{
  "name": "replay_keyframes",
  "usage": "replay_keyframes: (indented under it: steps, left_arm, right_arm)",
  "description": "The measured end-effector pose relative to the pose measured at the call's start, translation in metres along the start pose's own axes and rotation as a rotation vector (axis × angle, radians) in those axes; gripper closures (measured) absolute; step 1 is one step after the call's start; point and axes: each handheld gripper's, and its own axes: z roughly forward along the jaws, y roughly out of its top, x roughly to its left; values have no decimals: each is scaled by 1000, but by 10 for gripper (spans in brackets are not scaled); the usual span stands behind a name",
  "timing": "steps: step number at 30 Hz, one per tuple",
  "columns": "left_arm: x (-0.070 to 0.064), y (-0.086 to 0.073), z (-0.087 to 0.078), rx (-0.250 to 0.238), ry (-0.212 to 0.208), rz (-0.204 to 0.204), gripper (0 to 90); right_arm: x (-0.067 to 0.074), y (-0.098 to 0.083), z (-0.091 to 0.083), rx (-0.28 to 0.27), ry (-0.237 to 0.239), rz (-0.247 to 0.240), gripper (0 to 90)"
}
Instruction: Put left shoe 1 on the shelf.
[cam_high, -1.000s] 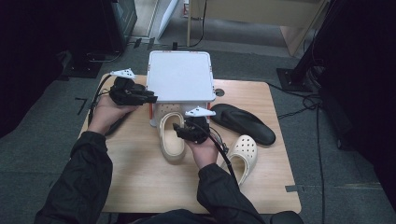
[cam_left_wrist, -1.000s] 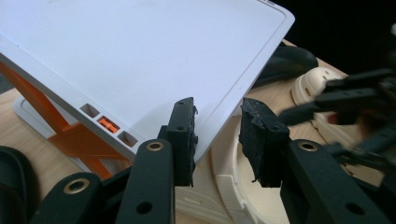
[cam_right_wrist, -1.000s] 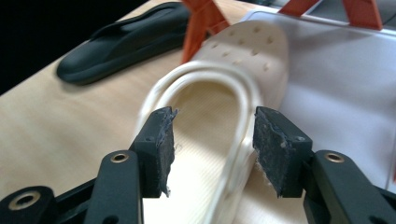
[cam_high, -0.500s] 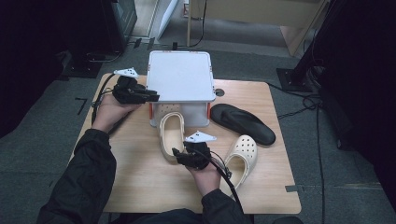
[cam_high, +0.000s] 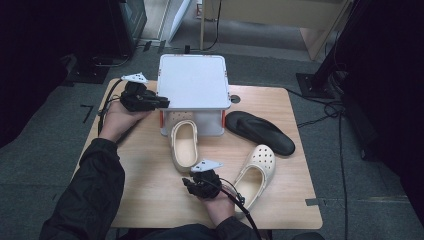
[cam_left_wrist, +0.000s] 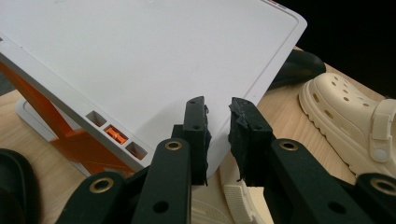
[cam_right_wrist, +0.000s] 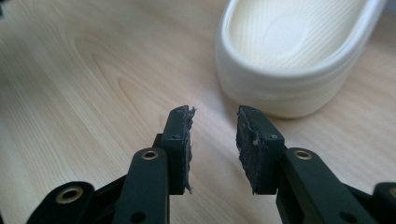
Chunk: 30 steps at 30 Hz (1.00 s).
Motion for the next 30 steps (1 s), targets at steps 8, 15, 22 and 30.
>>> replay_keyframes:
  steps: [8,15,22,30]
  left_arm:
    - [1,-1,-1,-1,-3,-16,784]
    - [-1,-1,-1,1,3,-9,782]
    - [0,-1,-1,2,1,-12,782]
    - [-1,-2,-2,0,0,-10,784]
  right_arm:
    - [-1,7,17,-6,-10,23,677]
    - [-1,18,22,-17,-20,-14,665]
    - [-8,40,27,-34,-33,-41,658]
    - [-16,59,44,1,-30,-68,651]
